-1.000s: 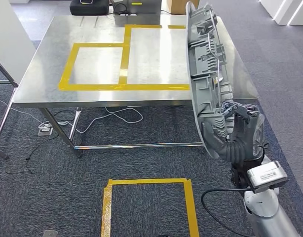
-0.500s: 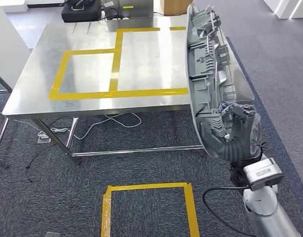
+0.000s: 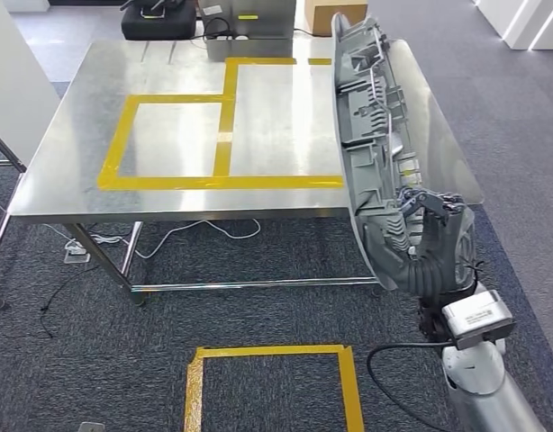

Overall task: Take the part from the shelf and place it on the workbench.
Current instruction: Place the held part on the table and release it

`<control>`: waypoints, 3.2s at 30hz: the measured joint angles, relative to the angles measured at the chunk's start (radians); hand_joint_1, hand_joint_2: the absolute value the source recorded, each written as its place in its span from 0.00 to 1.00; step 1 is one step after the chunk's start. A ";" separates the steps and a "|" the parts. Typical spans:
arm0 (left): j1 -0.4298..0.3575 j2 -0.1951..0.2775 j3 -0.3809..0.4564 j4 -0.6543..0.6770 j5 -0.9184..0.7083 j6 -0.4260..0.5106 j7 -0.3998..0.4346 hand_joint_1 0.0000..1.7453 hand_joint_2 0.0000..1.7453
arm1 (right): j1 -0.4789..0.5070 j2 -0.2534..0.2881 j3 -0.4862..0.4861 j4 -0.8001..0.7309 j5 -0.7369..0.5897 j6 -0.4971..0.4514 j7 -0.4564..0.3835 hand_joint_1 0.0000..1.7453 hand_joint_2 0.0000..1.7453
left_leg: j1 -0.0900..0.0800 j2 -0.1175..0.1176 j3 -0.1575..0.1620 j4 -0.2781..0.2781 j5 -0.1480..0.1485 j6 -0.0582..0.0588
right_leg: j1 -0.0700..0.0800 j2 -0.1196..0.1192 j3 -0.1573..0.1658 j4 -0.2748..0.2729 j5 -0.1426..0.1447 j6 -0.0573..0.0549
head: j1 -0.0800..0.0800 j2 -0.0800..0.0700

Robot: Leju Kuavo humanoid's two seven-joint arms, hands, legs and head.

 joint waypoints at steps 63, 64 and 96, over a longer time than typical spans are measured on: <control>0.002 -0.011 0.032 0.000 -0.012 0.008 -0.003 0.00 1.00 | -0.014 0.010 -0.046 0.122 0.008 0.062 0.067 1.00 1.00 | 0.000 -0.004 -0.034 0.022 0.009 -0.002 | 0.000 0.000 -0.011 -0.026 0.047 -0.003 | -0.005 0.000; 0.003 -0.012 0.035 0.000 -0.012 0.006 -0.003 0.00 1.00 | -0.014 0.009 -0.054 0.134 0.014 0.063 0.074 1.00 1.00 | 0.000 -0.005 -0.027 0.022 0.005 -0.004 | 0.000 -0.001 0.012 -0.094 0.095 -0.006 | -0.005 0.000; -0.003 -0.004 0.044 0.000 -0.057 -0.038 -0.017 0.00 1.00 | -0.106 -0.102 -0.141 0.509 0.134 0.241 0.135 1.00 1.00 | -0.003 -0.005 -0.025 0.012 0.016 -0.009 | -0.001 -0.002 0.066 -0.202 0.135 -0.007 | -0.002 0.000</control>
